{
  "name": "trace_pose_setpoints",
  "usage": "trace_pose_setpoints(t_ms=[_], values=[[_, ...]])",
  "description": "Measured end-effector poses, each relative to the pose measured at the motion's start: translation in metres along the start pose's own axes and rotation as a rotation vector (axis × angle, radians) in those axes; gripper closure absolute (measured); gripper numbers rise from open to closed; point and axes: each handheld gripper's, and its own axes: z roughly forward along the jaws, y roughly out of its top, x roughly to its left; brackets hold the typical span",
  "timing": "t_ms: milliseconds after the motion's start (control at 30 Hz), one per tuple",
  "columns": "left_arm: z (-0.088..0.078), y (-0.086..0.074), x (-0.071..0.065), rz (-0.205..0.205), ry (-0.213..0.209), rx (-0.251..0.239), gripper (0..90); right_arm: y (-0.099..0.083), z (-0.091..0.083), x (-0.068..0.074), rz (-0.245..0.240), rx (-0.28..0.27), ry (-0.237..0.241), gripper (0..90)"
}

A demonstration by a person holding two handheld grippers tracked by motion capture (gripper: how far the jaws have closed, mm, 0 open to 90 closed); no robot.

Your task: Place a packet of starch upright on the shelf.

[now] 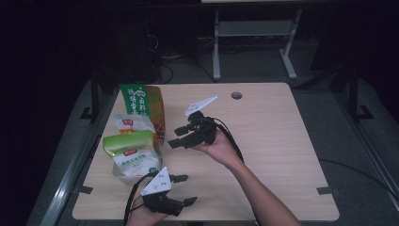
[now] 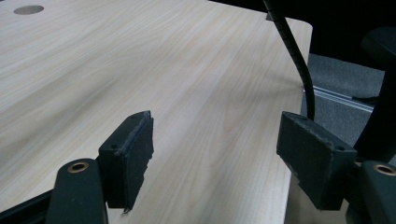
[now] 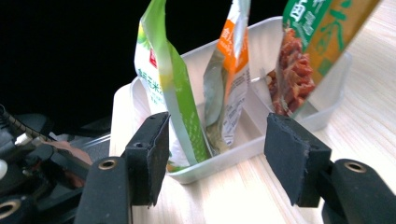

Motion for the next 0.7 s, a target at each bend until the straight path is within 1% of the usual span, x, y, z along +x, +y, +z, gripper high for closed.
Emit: trace_pose_setpoints(t_ms=[100, 200, 300, 400, 700], values=[[0.000, 0.000, 0.002, -0.009, -0.007, 0.001, 26.4, -0.004, -0.007, -0.002, 0.011, 0.002, -0.012, 39.4], [0.000, 0.000, 0.002, -0.009, -0.004, 0.002, 26.3, -0.006, -0.011, -0.003, 0.009, 0.005, -0.023, 38.9], [-0.001, 0.000, 0.003, -0.003, -0.003, 0.005, 26.3, -0.010, -0.017, -0.006, 0.021, 0.000, -0.031, 38.3], [0.000, 0.000, 0.003, -0.009, 0.000, 0.002, 25.9, -0.016, -0.025, -0.010, 0.037, 0.000, -0.048, 37.9], [0.001, 0.000, 0.004, -0.012, -0.004, 0.004, 25.9, -0.030, -0.042, -0.017, 0.060, 0.001, -0.074, 37.2]])
